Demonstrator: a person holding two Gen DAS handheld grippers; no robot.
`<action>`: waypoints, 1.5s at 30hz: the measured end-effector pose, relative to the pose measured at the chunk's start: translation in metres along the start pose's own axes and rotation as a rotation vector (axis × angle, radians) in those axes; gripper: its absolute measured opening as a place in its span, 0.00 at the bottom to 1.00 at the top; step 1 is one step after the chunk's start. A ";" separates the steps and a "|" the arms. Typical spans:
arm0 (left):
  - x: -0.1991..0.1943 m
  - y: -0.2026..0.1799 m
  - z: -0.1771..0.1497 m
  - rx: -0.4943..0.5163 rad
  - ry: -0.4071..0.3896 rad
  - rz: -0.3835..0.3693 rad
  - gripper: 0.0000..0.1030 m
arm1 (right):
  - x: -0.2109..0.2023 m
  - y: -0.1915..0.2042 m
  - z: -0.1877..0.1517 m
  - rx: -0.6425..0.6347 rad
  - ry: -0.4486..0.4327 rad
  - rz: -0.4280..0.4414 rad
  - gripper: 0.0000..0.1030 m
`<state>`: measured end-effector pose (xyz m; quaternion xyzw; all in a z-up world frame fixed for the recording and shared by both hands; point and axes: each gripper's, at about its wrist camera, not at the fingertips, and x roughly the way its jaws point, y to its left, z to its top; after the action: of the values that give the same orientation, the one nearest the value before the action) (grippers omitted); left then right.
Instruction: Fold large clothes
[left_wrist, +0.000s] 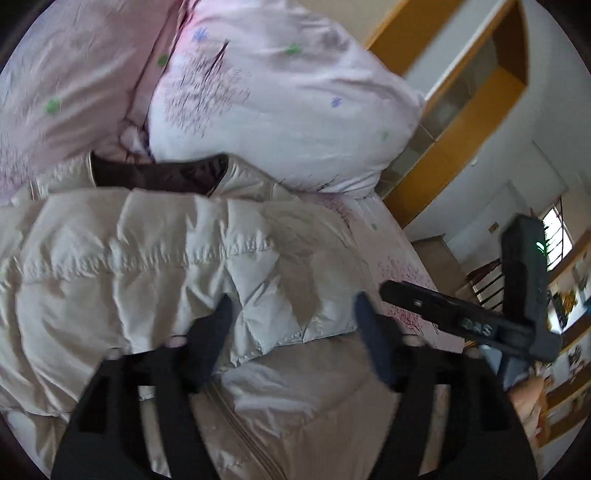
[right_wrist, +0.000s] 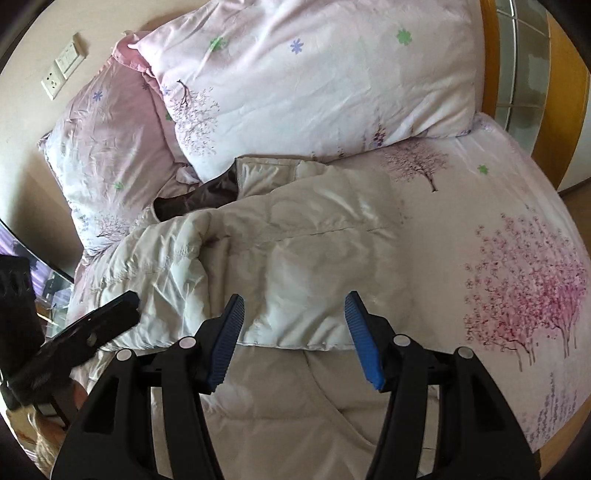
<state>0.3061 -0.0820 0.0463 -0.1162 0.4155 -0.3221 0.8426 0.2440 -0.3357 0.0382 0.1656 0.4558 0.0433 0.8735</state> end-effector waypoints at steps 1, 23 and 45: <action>-0.009 0.002 -0.001 0.007 -0.020 -0.010 0.78 | 0.001 0.001 0.000 -0.001 0.004 0.009 0.57; -0.206 0.174 -0.069 -0.203 -0.133 0.487 0.98 | 0.097 0.049 0.000 0.088 0.260 0.319 0.14; -0.200 0.190 -0.086 -0.204 -0.084 0.515 0.98 | 0.036 0.033 -0.005 -0.011 -0.028 0.018 0.32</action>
<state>0.2348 0.1975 0.0292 -0.1044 0.4264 -0.0487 0.8972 0.2633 -0.2949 0.0187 0.1654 0.4420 0.0512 0.8802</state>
